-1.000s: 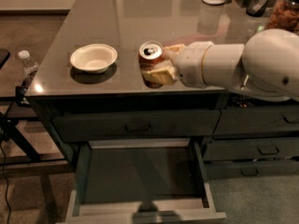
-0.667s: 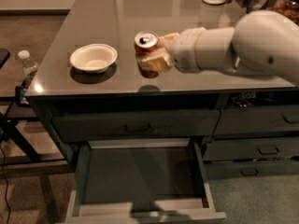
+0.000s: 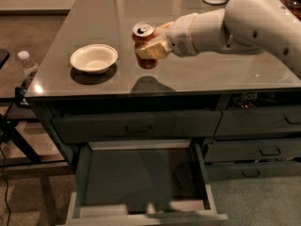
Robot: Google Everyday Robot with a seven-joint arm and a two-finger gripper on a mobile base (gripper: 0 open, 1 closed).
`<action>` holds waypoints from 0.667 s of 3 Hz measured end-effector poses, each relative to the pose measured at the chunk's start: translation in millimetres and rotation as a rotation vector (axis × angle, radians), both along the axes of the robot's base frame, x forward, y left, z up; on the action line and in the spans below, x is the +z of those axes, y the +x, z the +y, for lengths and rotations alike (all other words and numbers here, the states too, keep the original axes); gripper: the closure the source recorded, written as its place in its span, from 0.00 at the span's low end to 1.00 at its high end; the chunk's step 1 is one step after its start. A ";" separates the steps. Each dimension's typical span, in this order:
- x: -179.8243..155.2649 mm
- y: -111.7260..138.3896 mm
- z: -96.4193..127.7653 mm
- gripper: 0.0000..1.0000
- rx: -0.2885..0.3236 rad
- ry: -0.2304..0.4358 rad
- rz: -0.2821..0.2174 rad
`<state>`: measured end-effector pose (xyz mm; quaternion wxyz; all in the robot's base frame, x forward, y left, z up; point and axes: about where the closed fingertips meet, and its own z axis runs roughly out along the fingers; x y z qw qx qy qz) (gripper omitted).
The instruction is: Pick coke can from middle drawer and place on counter
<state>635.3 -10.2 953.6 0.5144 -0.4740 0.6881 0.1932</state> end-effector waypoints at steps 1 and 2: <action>-12.0 19.5 -8.6 1.00 0.010 0.029 0.069; -20.4 31.2 -20.7 1.00 0.001 0.070 0.123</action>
Offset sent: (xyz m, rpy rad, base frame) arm 0.0462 -0.0418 -0.0296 0.1207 0.1866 -0.0202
